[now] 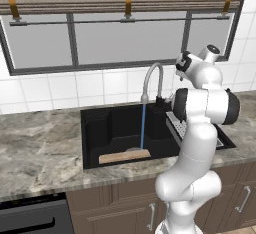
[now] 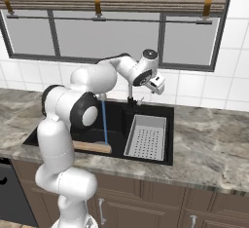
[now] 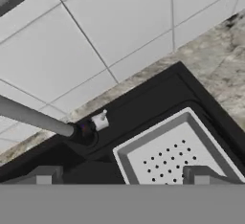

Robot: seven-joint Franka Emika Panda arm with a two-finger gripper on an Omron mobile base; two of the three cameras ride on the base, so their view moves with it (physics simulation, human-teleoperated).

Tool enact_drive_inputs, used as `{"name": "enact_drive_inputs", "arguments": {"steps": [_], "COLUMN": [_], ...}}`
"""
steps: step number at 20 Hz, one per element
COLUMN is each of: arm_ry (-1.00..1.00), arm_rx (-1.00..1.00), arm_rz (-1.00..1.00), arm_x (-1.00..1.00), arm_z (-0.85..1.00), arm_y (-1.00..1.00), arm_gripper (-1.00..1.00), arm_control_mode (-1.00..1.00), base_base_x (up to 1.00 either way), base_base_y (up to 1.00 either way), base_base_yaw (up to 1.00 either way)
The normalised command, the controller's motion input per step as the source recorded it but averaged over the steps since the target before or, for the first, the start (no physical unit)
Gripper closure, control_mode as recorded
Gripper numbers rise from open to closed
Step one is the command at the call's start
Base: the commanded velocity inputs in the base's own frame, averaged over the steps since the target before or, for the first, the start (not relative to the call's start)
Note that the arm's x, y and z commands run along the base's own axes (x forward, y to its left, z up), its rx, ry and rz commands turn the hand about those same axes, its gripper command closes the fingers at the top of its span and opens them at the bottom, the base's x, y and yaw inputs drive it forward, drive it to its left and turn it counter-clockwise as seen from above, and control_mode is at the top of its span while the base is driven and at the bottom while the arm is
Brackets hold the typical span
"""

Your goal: Turn on the sink faucet with hot water and rinse the cutting board for ten seconds, then turn off the faucet. Push the cutting board to reach the water if necessary.

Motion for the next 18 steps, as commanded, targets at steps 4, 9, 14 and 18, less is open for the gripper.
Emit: {"name": "enact_drive_inputs", "arguments": {"steps": [4, 9, 14, 18], "arm_ry": [0.27, 0.06, 0.00, -0.01], "arm_rx": [0.04, 0.07, 0.07, 0.02], "arm_rz": [0.19, 0.21, 0.15, 0.11], "arm_x": [-0.12, 0.01, 0.14, 0.15], "arm_z": [0.00, -0.29, -0.49, -0.31], "arm_y": [-0.07, 0.00, 0.00, 0.00], "arm_gripper": [-1.00, -1.00, -1.00, -1.00], "arm_control_mode": [-1.00, -1.00, -1.00, -1.00], "base_base_x": [0.00, 0.00, 0.00, 0.00], "base_base_y": [0.00, 0.00, 0.00, 0.00], "base_base_yaw": [0.00, 0.00, 0.00, 0.00]}}
